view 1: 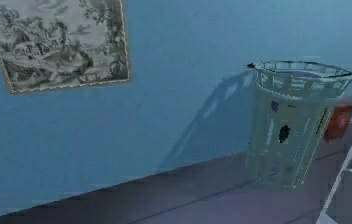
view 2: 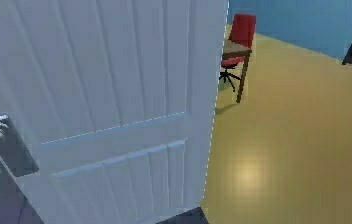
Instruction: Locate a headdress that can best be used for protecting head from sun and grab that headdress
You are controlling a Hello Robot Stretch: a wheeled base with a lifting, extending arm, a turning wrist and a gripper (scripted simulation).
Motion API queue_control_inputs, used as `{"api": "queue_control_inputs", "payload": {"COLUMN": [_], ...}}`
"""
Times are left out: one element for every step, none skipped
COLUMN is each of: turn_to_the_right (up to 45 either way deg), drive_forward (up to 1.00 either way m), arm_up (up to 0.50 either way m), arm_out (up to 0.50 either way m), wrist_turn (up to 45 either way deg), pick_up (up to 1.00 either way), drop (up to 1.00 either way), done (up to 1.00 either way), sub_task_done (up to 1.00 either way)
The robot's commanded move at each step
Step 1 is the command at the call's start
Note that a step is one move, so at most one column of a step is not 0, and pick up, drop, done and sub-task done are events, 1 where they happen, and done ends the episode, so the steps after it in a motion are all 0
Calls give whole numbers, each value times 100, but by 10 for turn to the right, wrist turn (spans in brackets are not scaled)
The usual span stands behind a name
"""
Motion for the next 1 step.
{"api": "queue_control_inputs", "payload": {"turn_to_the_right": [0], "drive_forward": [40], "arm_up": [0], "arm_out": [0], "wrist_turn": [0], "pick_up": [0], "drop": [0], "done": [0], "sub_task_done": [0]}}
